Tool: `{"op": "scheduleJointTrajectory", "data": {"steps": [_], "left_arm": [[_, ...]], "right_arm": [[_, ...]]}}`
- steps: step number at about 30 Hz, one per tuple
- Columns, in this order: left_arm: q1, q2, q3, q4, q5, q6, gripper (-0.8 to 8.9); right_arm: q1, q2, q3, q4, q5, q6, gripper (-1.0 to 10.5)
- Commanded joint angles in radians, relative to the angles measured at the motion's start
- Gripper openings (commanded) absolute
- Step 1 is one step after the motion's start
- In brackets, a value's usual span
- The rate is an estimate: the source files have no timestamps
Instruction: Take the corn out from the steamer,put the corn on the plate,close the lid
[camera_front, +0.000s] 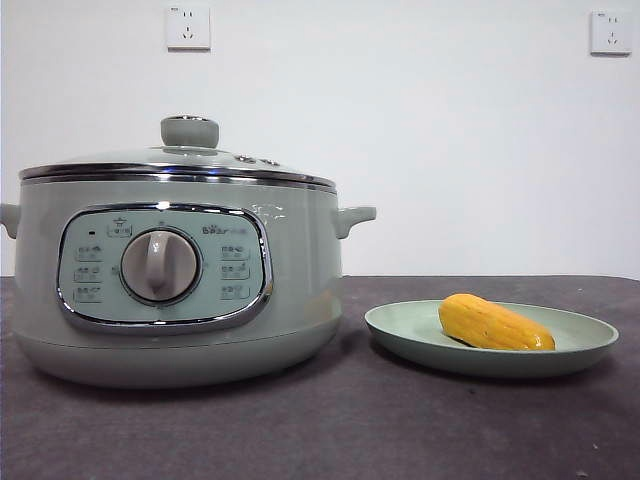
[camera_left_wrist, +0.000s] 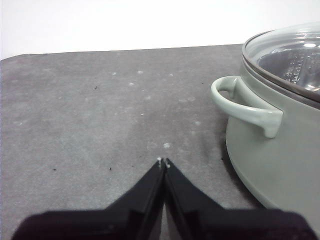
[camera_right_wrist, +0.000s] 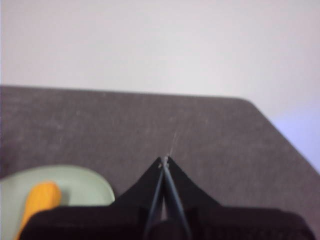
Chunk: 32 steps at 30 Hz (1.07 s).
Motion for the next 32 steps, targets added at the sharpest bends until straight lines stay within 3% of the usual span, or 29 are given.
{"op": "scheduleJointTrajectory", "data": {"steps": [1,15,32], "left_arm": [[0.003,-0.002,-0.013,-0.001,-0.003,-0.007,-0.04],[0.003,-0.002,-0.013,-0.001,-0.004,-0.007,-0.04],[0.003,-0.002,-0.013,-0.001,-0.004,-0.007,-0.04]], "right_arm": [[-0.006,-0.038,-0.06,0.012,-0.001,0.0,-0.2],[-0.006,-0.148,-0.184,-0.011,-0.001,0.045,-0.2],[-0.005,-0.145,-0.183,-0.074,0.006,0.086,-0.2]]}}
